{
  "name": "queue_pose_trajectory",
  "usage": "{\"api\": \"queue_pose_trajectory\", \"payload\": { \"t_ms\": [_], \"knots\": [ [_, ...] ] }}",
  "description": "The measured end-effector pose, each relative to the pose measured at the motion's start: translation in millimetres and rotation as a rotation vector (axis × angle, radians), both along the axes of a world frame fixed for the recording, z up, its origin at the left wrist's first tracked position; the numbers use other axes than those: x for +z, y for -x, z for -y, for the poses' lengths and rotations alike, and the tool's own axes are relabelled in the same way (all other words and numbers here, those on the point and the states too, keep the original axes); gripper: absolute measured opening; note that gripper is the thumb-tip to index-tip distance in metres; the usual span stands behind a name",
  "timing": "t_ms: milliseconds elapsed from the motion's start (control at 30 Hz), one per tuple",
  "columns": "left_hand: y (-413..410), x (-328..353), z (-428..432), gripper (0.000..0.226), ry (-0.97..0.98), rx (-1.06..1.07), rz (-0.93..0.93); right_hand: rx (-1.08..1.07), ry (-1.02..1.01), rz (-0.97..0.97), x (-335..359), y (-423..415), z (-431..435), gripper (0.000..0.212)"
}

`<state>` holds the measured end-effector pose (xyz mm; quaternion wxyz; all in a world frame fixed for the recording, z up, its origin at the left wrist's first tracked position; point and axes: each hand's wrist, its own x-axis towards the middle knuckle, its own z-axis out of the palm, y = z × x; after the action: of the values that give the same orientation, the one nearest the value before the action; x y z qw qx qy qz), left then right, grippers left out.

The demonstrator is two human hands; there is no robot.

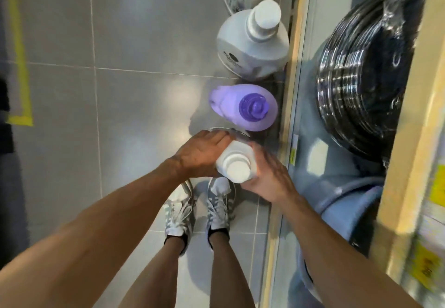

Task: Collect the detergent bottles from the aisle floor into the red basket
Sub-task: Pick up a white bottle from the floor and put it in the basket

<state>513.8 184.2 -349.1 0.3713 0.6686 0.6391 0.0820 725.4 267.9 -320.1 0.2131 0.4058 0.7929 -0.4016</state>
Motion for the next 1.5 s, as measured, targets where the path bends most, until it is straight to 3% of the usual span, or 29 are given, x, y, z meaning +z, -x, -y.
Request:
{"api": "queue_pose_trajectory", "payload": {
  "t_ms": [167, 333, 633, 733, 867, 1000, 1267, 1500],
  "knots": [
    [8.7, 21.6, 20.9, 0.079, -0.082, -0.077, -0.072, 0.114, 0.006, 0.066, 28.7, 5.5, 8.3, 0.111],
    [20.5, 95.3, 42.9, 0.083, -0.046, -0.056, -0.081, 0.178, -0.015, 0.064, 116.1, 20.7, 5.5, 0.105],
    [69.2, 406.0, 78.3, 0.082, -0.174, -0.025, -0.163, 0.35, -0.119, 0.064, 431.4, 75.1, 23.7, 0.107],
    [91.9, 525.1, 105.9, 0.079, -0.247, 0.094, -0.255, 0.389, -0.196, -0.052, 541.9, 105.9, 40.5, 0.111],
    [110.5, 638.7, 169.8, 0.074, -0.275, 0.188, -0.367, 0.569, -0.208, -0.13, 661.0, 145.5, 76.3, 0.1],
    [113.5, 705.6, 241.4, 0.085, -0.192, 0.403, -0.404, 0.727, -0.2, -0.234, 719.3, 179.7, 112.7, 0.088],
    [28.3, 793.5, 400.7, 0.092, -0.161, 1.255, -0.182, 1.295, -0.065, -0.487, 779.5, 258.5, 225.3, 0.087],
    [-92.3, 806.2, 528.9, 0.1, -0.106, 1.716, -0.315, 1.749, 0.063, -0.566, 815.2, 254.2, 387.7, 0.09]
  ]
}}
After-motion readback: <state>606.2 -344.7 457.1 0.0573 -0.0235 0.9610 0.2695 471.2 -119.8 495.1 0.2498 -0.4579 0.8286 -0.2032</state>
